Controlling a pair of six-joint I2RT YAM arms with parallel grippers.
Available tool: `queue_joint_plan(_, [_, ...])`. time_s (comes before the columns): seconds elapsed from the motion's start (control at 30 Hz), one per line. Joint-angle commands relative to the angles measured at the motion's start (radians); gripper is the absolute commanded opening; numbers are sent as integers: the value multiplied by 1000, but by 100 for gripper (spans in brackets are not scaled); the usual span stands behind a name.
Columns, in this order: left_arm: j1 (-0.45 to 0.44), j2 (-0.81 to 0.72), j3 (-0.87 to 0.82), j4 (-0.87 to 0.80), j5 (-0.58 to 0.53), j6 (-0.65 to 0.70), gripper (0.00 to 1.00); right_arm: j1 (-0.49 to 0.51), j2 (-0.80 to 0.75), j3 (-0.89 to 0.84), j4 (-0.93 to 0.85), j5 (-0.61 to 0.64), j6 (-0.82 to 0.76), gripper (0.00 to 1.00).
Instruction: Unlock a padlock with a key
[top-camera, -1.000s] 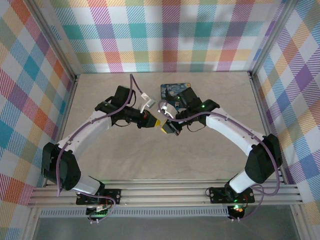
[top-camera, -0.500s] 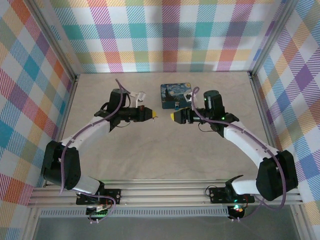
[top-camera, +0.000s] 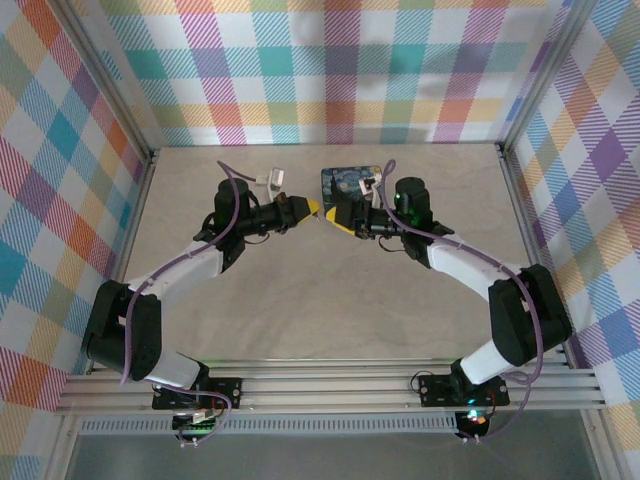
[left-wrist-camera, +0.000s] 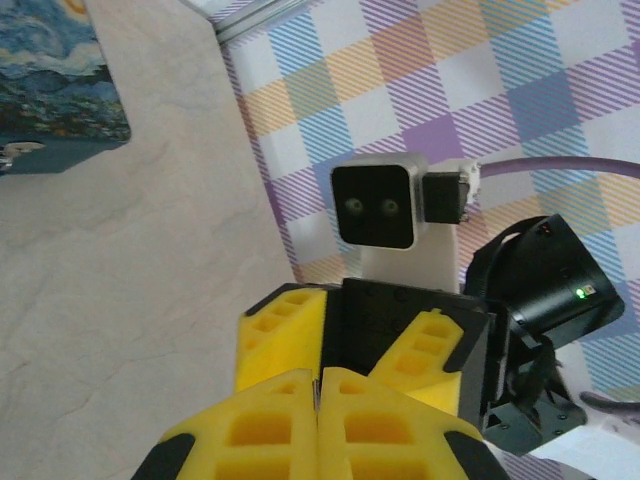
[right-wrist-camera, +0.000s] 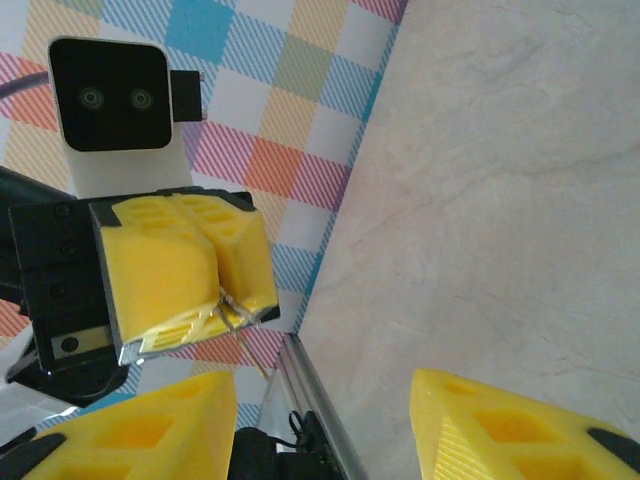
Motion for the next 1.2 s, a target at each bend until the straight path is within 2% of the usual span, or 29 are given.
queue_joint_plan(0.0, [-20, -21, 12, 73, 8, -41, 0, 8, 12, 35, 86, -42, 52, 48])
queue_joint_plan(0.27, [-34, -6, 22, 80, 31, -44, 0, 8, 19, 50, 84, -44, 46, 40])
queue_joint_plan(0.37, [-39, -3, 23, 78, 37, -45, 0, 8, 26, 51, 100, -48, 53, 31])
queue_joint_plan(0.5, [-40, 6, 24, 64, 43, -37, 0, 8, 29, 52, 109, -52, 48, 13])
queue_joint_plan(0.67, [-40, 10, 29, 43, 51, -20, 0, 8, 27, 48, 111, -58, 28, 1])
queue_joint_plan(0.87, [-41, 7, 36, 17, 62, 1, 0, 8, 23, 37, 110, -54, 9, 0])
queue_joint_plan(1.03, [-40, -4, 45, -38, 60, 45, 0, 8, 10, 14, 183, -66, -1, 0])
queue_joint_plan(1.17, [-40, -13, 51, -54, 68, 68, 0, 7, -6, 24, 132, -61, -47, 0])
